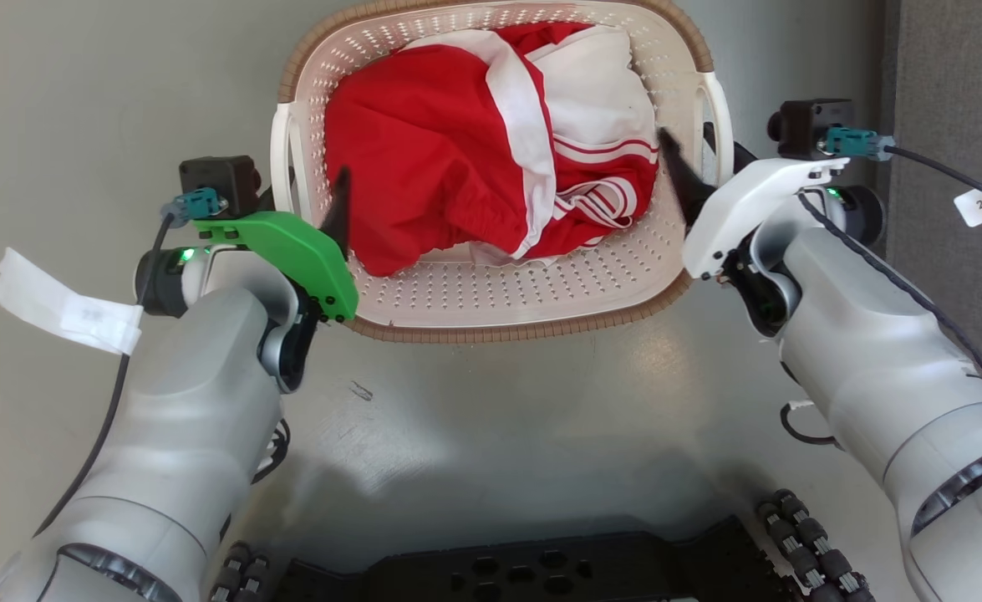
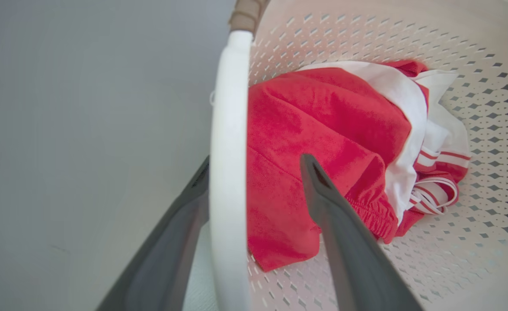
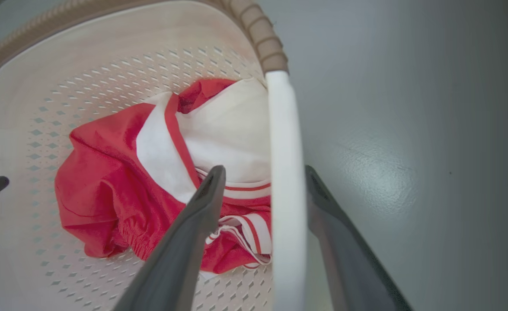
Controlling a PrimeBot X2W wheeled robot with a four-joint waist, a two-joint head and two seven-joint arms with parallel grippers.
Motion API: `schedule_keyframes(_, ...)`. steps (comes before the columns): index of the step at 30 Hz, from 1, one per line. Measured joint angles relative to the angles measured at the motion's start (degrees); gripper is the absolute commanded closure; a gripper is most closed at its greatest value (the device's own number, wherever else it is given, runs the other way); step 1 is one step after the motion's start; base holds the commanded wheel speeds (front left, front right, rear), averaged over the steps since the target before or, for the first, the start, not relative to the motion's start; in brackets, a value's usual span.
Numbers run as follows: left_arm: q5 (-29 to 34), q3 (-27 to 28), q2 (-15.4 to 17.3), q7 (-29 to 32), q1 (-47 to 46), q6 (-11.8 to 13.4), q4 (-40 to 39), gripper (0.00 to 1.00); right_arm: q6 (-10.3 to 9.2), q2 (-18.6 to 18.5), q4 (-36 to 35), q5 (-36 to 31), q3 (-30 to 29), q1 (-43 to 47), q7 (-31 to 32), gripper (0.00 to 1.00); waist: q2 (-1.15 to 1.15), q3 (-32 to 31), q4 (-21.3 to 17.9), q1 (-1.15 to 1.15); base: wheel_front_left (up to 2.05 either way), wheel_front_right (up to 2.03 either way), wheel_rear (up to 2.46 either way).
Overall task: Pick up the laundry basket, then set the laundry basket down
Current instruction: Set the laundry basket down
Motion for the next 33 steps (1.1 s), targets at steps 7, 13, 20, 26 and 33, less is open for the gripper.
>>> schedule_keyframes(7,0.00,0.09,-0.27,0.00,0.01,-0.14,-0.02,0.00,0.01,0.38,-0.16,0.01,0.00,0.00,0.00,0.00,0.00,-0.08,0.02,0.00,0.00,0.00,0.00)
schedule_keyframes(13,0.00,0.38,-0.27,0.00,0.01,-0.14,0.05,0.00,0.01,0.38,0.12,0.01,-0.02,0.00,0.00,0.00,0.00,-0.28,0.05,0.00,0.00,0.00,0.00)
schedule_keyframes(20,0.01,1.72,-0.30,0.00,0.91,-0.15,1.21,0.00,0.05,0.42,1.10,0.10,-0.35,0.19,0.00,0.00,0.00,-1.89,-0.13,0.00,0.00,0.00,0.00)
schedule_keyframes(26,0.01,3.16,-0.31,0.00,1.68,-0.22,2.66,0.00,0.05,0.68,2.15,1.69,-1.71,1.80,0.00,0.00,0.00,-4.17,-0.46,0.00,0.00,0.00,0.00)
schedule_keyframes(33,0.05,4.85,-0.33,0.00,3.47,-0.66,3.52,0.00,0.05,1.01,2.71,1.78,-1.70,2.60,0.00,0.00,0.00,-7.39,-0.91,0.00,0.00,0.00,0.00)
